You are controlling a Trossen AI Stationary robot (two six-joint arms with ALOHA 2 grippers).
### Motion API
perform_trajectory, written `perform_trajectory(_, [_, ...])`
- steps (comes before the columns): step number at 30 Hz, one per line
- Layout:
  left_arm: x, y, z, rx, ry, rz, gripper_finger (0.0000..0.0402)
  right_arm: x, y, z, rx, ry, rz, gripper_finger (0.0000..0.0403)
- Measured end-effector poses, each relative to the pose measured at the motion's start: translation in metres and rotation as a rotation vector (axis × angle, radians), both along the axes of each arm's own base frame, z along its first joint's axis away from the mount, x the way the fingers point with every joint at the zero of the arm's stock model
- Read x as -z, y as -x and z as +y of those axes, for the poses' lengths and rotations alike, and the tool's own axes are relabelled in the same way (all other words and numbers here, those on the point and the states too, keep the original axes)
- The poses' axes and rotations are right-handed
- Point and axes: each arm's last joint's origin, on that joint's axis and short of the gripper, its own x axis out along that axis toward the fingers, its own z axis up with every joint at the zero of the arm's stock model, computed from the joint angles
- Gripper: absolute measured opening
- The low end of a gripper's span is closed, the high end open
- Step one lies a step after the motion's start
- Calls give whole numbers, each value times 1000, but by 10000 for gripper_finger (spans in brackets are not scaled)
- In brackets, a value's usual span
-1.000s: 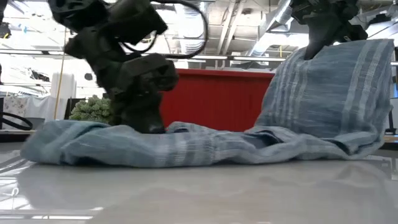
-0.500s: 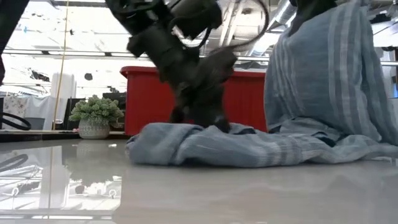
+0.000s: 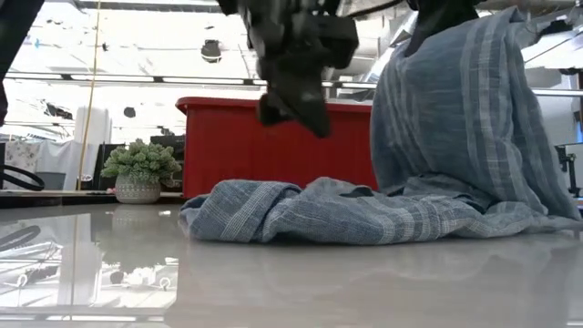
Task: Fold Laundry from Bin
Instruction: Fold the blue polo shirt
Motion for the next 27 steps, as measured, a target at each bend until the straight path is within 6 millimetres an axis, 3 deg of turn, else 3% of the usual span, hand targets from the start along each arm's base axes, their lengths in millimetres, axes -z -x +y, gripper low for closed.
perform_trajectory(6, [-33, 15, -4, 57, -63, 96, 0, -5, -7, 3, -30, 1, -87, 26])
perform_trajectory(11, [-77, 42, -9, 99, -69, 35, 0, -5, -7, 3, -24, 14, -86, 26])
perform_trajectory(17, [-76, 57, -5, 50, -197, 155, 0, 4, -14, 4, -32, 22, -45, 26])
perform_trajectory(27, [-114, 90, -6, -24, -208, 93, 0, 29, -48, 15, -116, -25, -34, 26])
